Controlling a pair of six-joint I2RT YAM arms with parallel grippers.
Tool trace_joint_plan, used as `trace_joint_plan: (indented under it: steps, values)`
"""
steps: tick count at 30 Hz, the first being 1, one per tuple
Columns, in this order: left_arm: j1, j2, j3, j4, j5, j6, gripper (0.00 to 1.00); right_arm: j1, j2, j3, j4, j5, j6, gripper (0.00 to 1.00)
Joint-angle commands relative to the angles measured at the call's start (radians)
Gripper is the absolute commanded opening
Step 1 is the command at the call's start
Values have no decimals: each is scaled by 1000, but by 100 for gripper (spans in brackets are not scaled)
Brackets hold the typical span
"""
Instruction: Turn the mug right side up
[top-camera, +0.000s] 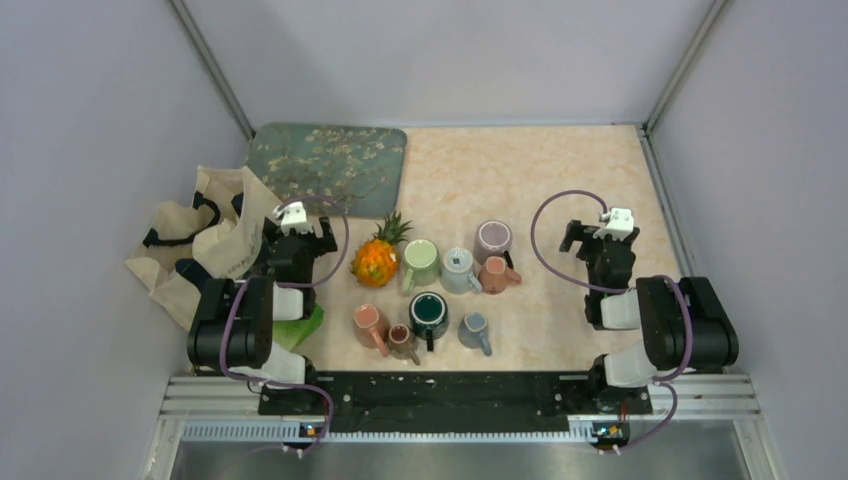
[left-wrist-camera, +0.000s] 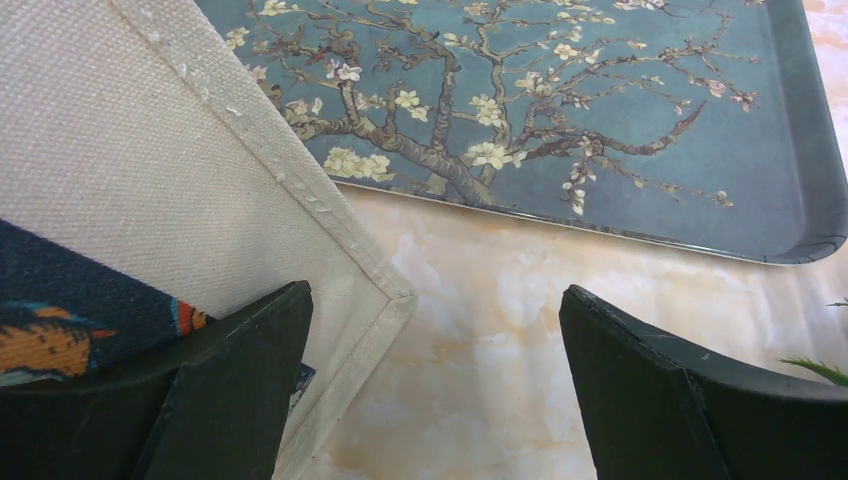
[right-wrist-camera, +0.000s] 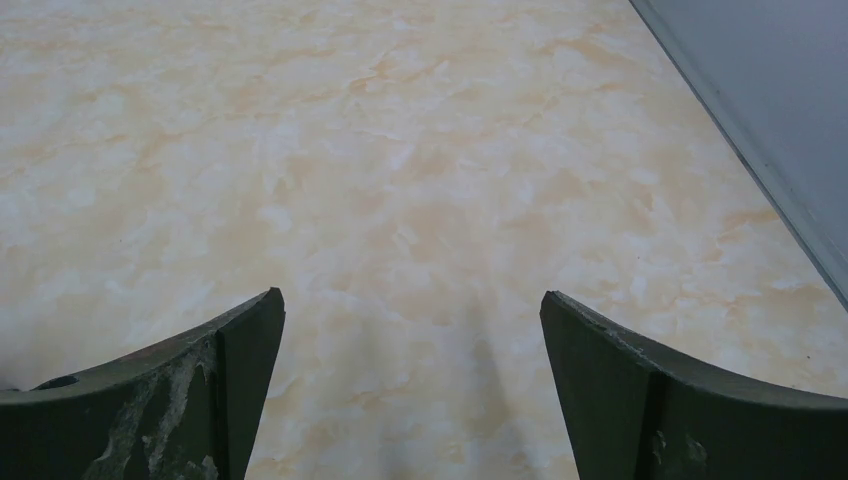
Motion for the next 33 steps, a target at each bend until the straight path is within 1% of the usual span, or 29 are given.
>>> trace_joint_plan:
  steps: [1,4,6,8,10,12,13,14,15,18,21,23,25,28,30,33]
  values:
    - [5,-20,2,59,-18,-1,99,-9,-17,-1,32,-9,-3,99]
    - [6,-22,0,61,-14,-1,99,-9,-28,2,23,-2,0,99]
    - [5,-51,10,28,43,18,99,-9,-77,6,-27,24,10,99]
    - [6,-116,73,-165,146,56,99,-9,-152,23,-124,60,31,99]
    - [6,-146,168,-342,202,77,99,-9,-217,65,-274,76,65,99]
    - [5,-163,270,-521,247,70,91,-9,-248,106,-396,57,85,99]
    - [6,-173,331,-639,319,103,85,-9,-256,123,-428,42,91,99]
    - [3,-182,389,-762,400,121,79,-9,-262,135,-453,32,102,99]
    - [-2,-193,453,-879,444,121,76,-9,-266,145,-468,24,110,99]
    - [-27,-212,633,-1212,495,133,70,-8,-271,142,-476,0,126,99]
    - [-120,-233,768,-1475,503,153,65,-9,-270,128,-464,15,143,98]
    - [-214,-235,834,-1615,503,145,63,-9,-270,120,-453,27,154,98]
    - [-307,-225,848,-1701,497,118,62,-9,-273,112,-442,38,161,98]
    - [-446,-195,834,-1761,464,103,58,-9,-279,90,-419,53,168,98]
    - [-502,-172,829,-1779,433,97,55,-9,-284,83,-410,60,173,98]
    - [-566,-145,804,-1748,379,77,52,-9,-285,80,-404,54,179,98]
